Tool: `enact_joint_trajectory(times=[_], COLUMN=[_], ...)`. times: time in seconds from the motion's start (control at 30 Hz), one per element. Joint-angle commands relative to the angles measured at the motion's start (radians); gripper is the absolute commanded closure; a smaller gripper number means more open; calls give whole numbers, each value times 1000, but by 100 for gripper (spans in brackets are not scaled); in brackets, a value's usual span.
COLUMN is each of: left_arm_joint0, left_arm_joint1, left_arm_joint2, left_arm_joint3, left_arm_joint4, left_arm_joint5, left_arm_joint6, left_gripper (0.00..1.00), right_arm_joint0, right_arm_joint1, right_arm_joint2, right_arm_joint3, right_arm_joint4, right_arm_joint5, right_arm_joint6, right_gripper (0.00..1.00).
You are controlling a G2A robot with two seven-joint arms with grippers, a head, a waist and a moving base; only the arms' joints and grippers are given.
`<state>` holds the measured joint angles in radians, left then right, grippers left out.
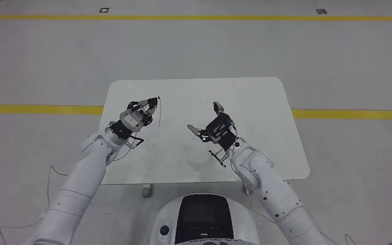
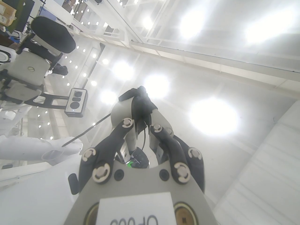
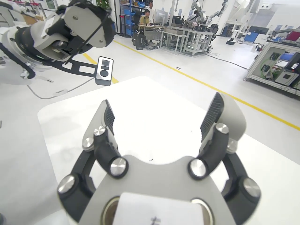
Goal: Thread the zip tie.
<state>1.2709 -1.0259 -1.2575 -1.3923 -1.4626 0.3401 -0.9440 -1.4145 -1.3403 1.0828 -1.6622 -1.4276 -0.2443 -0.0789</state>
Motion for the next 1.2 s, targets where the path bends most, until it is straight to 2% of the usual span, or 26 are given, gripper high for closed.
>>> enact_joint_trajectory(times=[0.0, 0.03, 0.07, 0.23, 0.3, 0.43, 0.6, 1.17], left_arm_joint0=[8, 9, 7, 7, 10, 13, 19, 18], left_arm_joint1=[6, 12, 17, 17, 15, 16, 21, 22], left_arm_joint2=[0, 2, -4, -4, -2, -12, -24, -23], left_arm_joint3=[-14, -22, -23, -23, -37, -55, -73, -74], left_arm_joint4=[5, 19, 30, 30, 29, 42, 53, 59], left_arm_joint5=[0, 0, 0, 0, -10, -1, 0, 0], left_arm_joint6=[-15, -31, -38, -38, -19, -16, -29, -32], left_gripper=[100, 100, 100, 100, 100, 100, 100, 100], right_arm_joint0=[-15, -19, -20, -20, -21, -25, -42, -42], right_arm_joint1=[4, 8, 10, 10, 9, 11, 18, 20], right_arm_joint2=[25, 42, 51, 51, 51, 66, 97, 101], right_arm_joint3=[-6, -10, -13, -13, -14, -22, -46, -50], right_arm_joint4=[48, 84, 90, 90, 92, 113, 143, 150], right_arm_joint5=[-33, -66, -75, -75, -70, -59, -90, -96], right_arm_joint6=[6, 21, 28, 28, 27, 10, 4, 7], right_gripper=[0, 0, 0, 0, 0, 0, 0, 0])
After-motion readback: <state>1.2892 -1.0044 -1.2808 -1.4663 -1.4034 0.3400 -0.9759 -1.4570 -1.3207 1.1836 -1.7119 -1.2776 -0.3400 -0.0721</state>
